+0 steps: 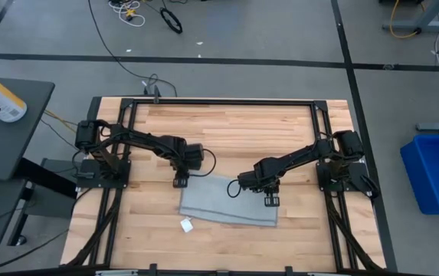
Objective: Fold microfiber towels
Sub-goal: Fold the gray towel
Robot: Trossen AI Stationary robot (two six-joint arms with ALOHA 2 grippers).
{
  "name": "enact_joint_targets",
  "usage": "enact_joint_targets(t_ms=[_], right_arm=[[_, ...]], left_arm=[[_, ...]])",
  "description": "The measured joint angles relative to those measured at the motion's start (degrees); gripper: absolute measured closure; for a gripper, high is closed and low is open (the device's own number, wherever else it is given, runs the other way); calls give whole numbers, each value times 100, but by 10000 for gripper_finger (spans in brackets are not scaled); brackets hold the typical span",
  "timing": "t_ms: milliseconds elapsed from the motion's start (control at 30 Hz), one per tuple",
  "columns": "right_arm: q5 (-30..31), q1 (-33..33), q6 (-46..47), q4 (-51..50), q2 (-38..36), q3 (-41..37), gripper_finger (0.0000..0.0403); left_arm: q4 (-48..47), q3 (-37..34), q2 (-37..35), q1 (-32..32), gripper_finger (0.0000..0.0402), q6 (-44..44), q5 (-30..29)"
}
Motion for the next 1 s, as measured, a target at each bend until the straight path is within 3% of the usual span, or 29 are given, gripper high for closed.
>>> enact_joint_targets(t_ms=[267,567,1000], right_arm=[[-117,0,-41,-22,0,0,398],[-121,4,0,-24,0,0,401],[982,392,873,-235,0,2,402]], left_arm=[[4,5,1,0,387,268,139],[-16,4,2,-3,393,322,225],[-37,-20,-387,-26,393,-110,-93]])
